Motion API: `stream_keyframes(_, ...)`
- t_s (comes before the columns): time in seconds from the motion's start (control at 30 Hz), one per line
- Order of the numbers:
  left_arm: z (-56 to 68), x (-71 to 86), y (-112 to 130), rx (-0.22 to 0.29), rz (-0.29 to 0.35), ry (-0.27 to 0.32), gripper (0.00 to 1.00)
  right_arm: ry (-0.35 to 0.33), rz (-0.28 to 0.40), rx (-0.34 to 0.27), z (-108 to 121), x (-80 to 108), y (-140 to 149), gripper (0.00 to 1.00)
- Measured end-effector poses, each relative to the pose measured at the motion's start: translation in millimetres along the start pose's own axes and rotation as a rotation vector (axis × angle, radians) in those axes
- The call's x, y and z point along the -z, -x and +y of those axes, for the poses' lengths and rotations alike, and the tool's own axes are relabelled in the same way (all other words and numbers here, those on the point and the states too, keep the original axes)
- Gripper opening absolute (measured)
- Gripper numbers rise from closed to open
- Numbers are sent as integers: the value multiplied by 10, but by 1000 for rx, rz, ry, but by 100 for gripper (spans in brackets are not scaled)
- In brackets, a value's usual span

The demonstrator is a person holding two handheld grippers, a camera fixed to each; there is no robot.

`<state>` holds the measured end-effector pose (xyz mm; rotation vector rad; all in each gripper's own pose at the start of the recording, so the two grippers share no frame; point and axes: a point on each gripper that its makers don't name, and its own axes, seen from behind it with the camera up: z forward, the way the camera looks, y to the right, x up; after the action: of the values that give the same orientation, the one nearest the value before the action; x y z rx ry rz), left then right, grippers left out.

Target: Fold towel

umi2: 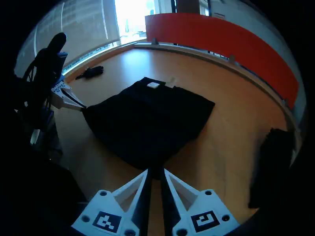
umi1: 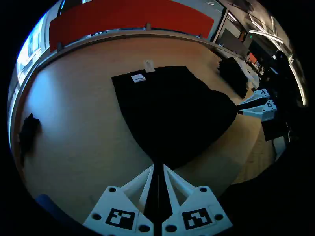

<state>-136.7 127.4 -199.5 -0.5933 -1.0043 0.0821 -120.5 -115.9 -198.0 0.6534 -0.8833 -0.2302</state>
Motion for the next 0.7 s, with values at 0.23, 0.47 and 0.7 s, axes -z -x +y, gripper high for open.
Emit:
stream_keyframes(0.23, 103, 50, 115, 13, -14, 14, 0, -8, -10, -9, -98, 77, 92, 14)
stream_keyframes(0.47, 156, 103, 177, 16, -22, 23, 0, -11, -13, -12, -131, 172, 135, 14)
stream_keyframes(0.7, 169, 141, 169, 23, -17, 28, 0, -12, -7, -8, -149, 230, 116, 14)
